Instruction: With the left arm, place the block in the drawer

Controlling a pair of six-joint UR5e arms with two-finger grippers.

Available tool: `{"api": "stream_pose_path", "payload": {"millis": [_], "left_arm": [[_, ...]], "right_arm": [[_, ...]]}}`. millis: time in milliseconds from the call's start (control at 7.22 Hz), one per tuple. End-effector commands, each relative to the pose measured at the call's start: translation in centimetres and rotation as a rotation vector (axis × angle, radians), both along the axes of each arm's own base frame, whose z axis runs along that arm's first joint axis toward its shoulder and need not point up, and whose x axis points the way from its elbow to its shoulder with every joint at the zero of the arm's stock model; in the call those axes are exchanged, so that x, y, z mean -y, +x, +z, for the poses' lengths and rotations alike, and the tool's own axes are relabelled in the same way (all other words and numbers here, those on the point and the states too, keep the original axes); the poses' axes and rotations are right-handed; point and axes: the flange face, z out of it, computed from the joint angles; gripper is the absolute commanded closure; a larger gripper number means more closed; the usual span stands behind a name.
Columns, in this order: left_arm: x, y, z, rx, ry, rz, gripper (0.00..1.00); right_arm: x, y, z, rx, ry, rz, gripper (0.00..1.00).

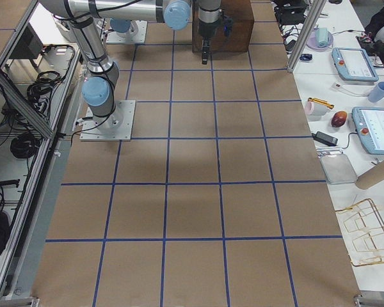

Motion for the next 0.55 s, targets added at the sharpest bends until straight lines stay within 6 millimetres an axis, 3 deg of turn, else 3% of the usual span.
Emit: {"api": "stream_pose_path", "payload": {"millis": [0,138,415], "left_arm": [[-2.6,-2.8,0.0,0.004,0.008,-0.027,0.00],[-4.0,-3.8,-0.6,0.006,0.025,-0.042,0.00],[-5.5,-3.8,-0.6,0.006,0.024,-0.046,0.00]], "right_arm": [[0.0,-0.1,-0.1,0.000,0.002,-0.001,0.00],[0.0,0.0,0.0,0.000,0.000,0.000,0.00],[0.0,0.0,0.0,0.000,0.000,0.000,0.00]]}}
